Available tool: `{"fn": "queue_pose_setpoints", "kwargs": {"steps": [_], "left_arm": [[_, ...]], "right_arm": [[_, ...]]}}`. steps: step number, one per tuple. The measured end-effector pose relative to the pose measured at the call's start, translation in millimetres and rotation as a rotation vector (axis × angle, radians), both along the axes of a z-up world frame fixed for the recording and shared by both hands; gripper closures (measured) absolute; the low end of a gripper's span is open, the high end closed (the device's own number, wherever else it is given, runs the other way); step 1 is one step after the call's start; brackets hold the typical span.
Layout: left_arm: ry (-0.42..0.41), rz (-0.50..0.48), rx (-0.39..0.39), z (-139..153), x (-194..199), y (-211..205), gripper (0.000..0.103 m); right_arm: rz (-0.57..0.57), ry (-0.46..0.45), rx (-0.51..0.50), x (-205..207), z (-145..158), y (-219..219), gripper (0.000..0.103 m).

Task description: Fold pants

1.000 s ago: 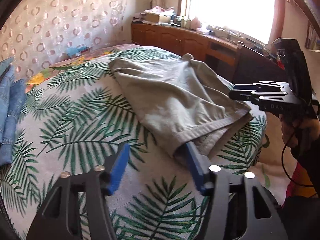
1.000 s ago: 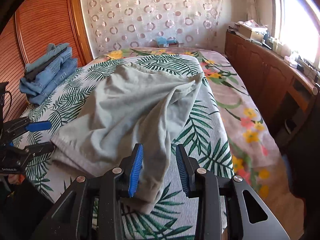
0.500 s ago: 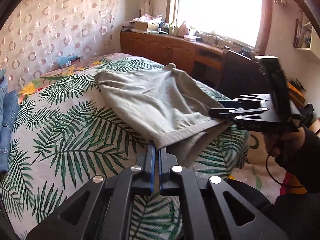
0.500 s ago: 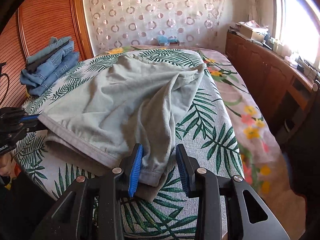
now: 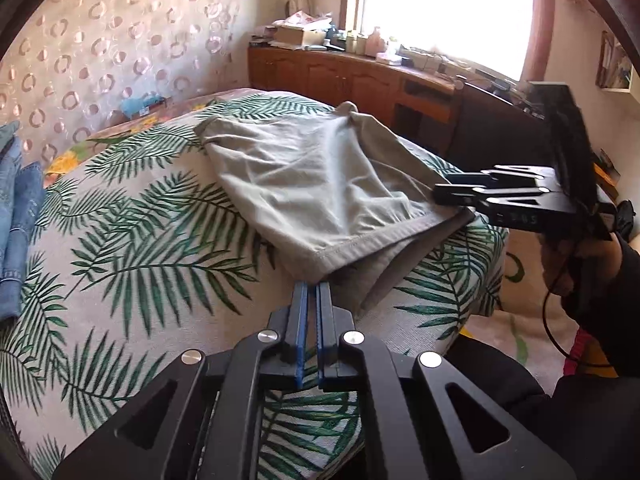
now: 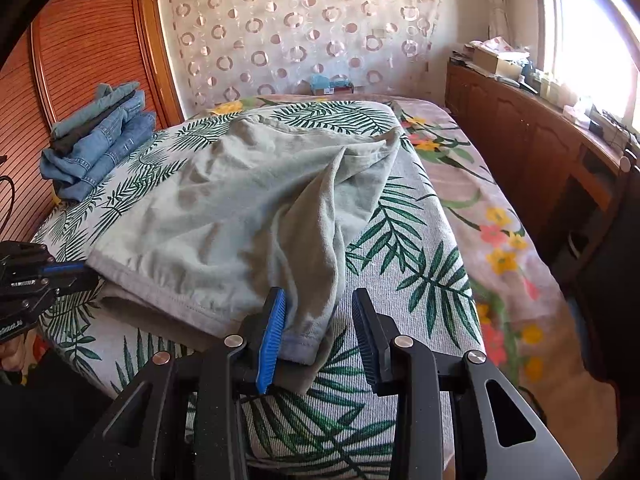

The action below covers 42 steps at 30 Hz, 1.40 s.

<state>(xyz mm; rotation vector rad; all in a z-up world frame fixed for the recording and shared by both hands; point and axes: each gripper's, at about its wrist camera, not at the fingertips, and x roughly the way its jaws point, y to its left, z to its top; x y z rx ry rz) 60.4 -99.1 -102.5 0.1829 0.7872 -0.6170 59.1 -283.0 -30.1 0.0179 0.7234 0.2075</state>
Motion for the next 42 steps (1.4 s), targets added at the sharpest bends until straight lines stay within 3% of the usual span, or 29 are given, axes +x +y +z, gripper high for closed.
{"fn": "queue_pose_setpoints", "kwargs": {"steps": [3, 6, 13, 21, 29, 42], "left_arm": [[-0.016, 0.015, -0.007, 6, -2, 4, 0.095], [-0.035, 0.033, 0.001, 11, -2, 5, 0.082], [-0.04, 0.105, -0.023, 12, 11, 13, 0.023], [-0.063, 0.123, -0.013, 17, 23, 8, 0.023], [-0.036, 0.112, -0.005, 9, 30, -1, 0.023], [0.025, 0.081, -0.01, -3, 31, -6, 0.023]], "right_arm": [[-0.001, 0.011, 0.012, -7, 2, -2, 0.067], [0.005, 0.01, 0.015, -14, 6, -1, 0.067], [0.023, 0.009, 0.016, -18, 8, 9, 0.072], [0.033, 0.005, -0.003, -19, 10, 6, 0.096], [0.059, 0.0, -0.036, -33, 12, 12, 0.098], [0.032, -0.001, 0.002, -33, 18, 4, 0.098]]}}
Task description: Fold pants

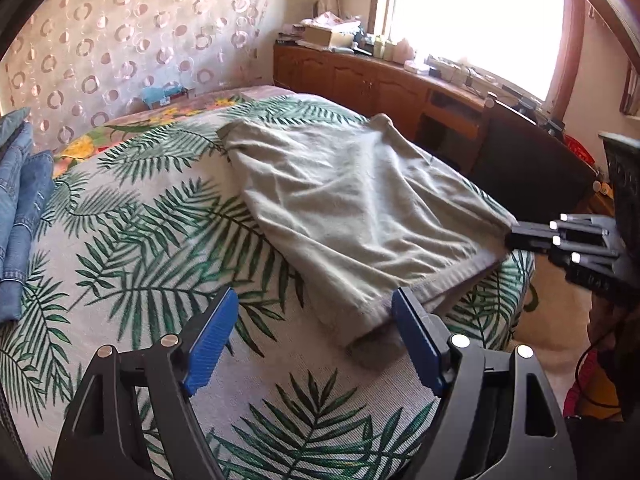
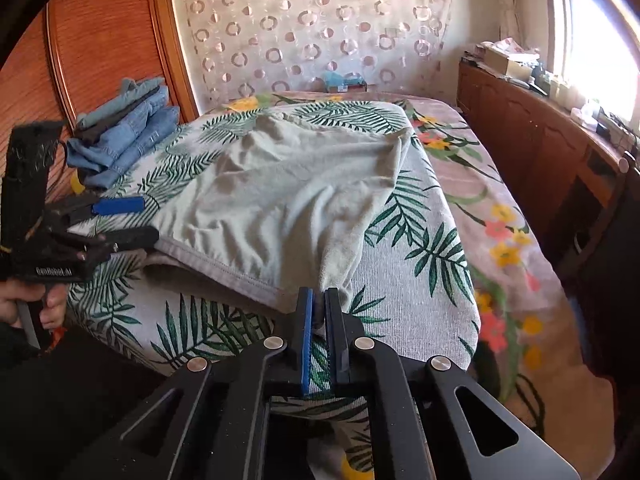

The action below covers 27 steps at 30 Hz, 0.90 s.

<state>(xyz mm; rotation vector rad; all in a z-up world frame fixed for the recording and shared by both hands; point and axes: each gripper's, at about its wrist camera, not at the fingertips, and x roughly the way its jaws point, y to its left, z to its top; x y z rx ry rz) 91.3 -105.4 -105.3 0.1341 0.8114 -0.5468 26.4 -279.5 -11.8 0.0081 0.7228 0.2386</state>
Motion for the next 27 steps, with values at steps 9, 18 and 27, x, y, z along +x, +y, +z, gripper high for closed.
{"fn": "queue_pose_setpoints", "kwargs": {"steps": [9, 18, 27], "left_arm": [[0.041, -0.031, 0.009, -10, -2, -6, 0.031], [0.054, -0.036, 0.007, -13, -5, -6, 0.031], [0.053, -0.05, -0.009, -13, -6, -9, 0.049]], "right_arm": [[-0.03, -0.046, 0.003, 1, 7, -1, 0.081], [-0.03, -0.009, 0.014, 15, -10, 4, 0.075], [-0.044, 0.027, 0.011, 24, -22, -1, 0.07]]}}
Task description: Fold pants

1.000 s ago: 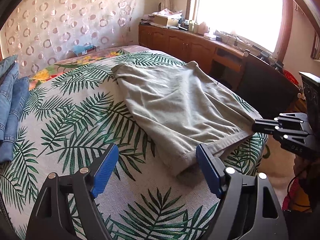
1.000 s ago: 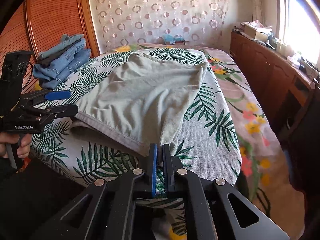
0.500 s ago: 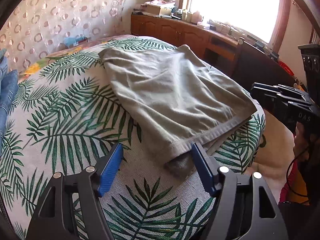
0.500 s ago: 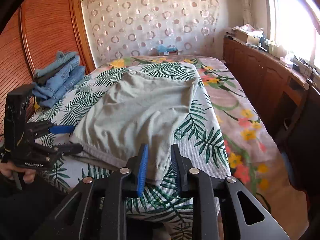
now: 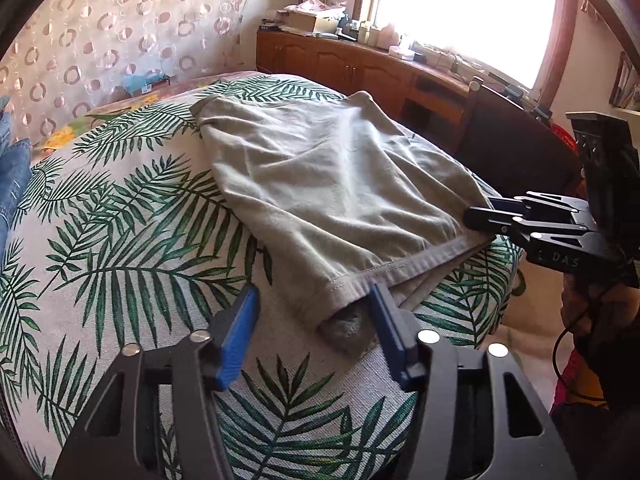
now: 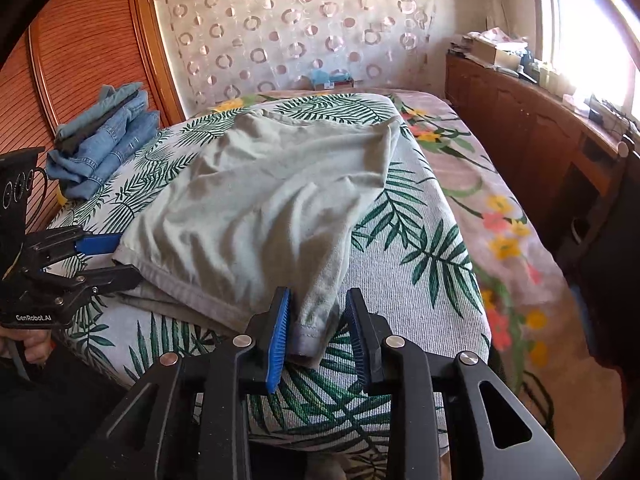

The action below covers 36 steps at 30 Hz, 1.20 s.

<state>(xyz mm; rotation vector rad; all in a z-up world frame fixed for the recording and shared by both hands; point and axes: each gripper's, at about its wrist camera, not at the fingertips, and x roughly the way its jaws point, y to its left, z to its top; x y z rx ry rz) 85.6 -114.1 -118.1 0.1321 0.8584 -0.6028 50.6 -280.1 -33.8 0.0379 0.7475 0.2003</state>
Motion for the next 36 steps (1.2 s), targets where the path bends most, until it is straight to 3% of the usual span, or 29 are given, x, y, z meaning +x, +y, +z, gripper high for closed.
{"fn": "queue_pose_setpoints", "kwargs": {"steps": [6, 8, 11, 21, 30, 36], "left_arm": [[-0.004, -0.03, 0.002, 1, -4, -5, 0.071], [-0.004, -0.028, 0.0, 1, -5, -4, 0.085], [-0.005, -0.031, -0.016, 3, -6, -2, 0.092], [-0.036, -0.05, -0.005, 10, -22, 0, 0.093], [-0.019, -0.047, -0.004, 6, -22, 0, 0.093], [-0.012, -0.06, -0.002, 7, -25, -2, 0.093]], "right_arm": [[0.007, 0.001, -0.004, 1, -1, 0, 0.069], [0.011, 0.003, -0.001, 0, -1, 0, 0.069], [0.02, 0.004, 0.006, -1, -1, 0, 0.069], [0.049, 0.013, 0.002, -3, 0, 1, 0.069], [0.071, 0.0, -0.007, -5, 1, 5, 0.092], [0.069, -0.016, 0.01, -16, 10, 3, 0.095]]}}
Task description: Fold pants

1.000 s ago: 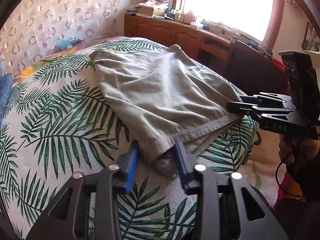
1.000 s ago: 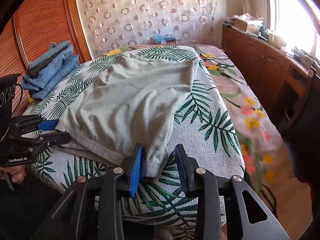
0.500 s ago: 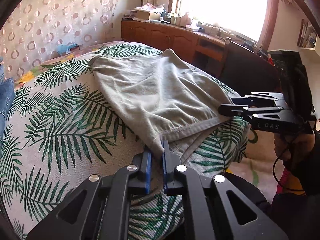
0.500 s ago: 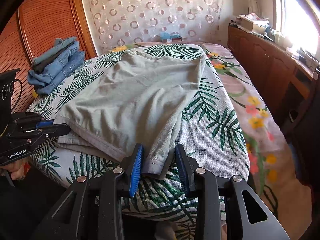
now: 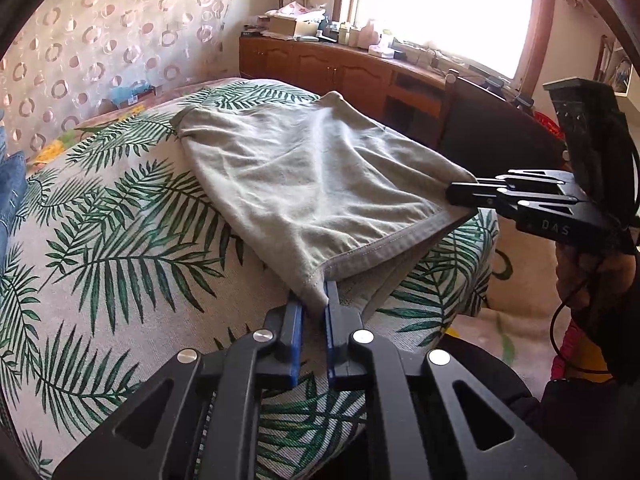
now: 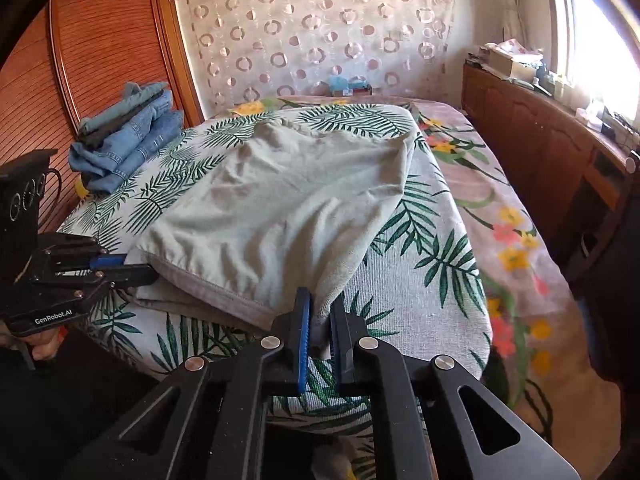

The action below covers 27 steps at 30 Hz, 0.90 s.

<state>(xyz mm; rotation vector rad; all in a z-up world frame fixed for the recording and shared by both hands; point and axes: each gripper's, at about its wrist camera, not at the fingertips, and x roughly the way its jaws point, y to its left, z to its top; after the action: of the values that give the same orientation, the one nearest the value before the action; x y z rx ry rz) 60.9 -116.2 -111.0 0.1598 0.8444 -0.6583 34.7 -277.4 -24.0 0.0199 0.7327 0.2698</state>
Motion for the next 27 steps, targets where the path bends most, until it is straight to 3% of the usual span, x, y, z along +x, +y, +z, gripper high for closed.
{"fn": "queue_pose_setpoints", "kwargs": {"steps": [4, 6, 8, 13, 18, 23, 27], "left_arm": [[0.013, 0.024, -0.011, 4, 3, 6, 0.088], [0.002, 0.052, -0.003, 8, 6, 11, 0.079], [-0.019, 0.077, -0.006, 15, 8, 19, 0.06], [-0.063, 0.111, -0.019, 32, 25, 33, 0.032], [-0.114, 0.122, -0.001, 51, 46, 36, 0.031], [-0.143, 0.144, -0.032, 68, 47, 49, 0.031], [-0.144, 0.158, -0.012, 69, 60, 44, 0.031]], "right_arm": [[-0.012, 0.026, 0.0, 3, -5, -1, 0.095], [-0.018, 0.023, 0.001, 3, -3, -2, 0.091], [-0.029, 0.011, 0.015, 3, 2, -4, 0.088], [-0.061, -0.026, 0.0, 1, 13, -11, 0.08], [-0.089, -0.071, 0.015, -1, 25, -19, 0.076], [-0.078, -0.09, 0.004, 4, 27, -15, 0.076], [-0.057, -0.099, -0.01, 19, 25, -6, 0.076]]}}
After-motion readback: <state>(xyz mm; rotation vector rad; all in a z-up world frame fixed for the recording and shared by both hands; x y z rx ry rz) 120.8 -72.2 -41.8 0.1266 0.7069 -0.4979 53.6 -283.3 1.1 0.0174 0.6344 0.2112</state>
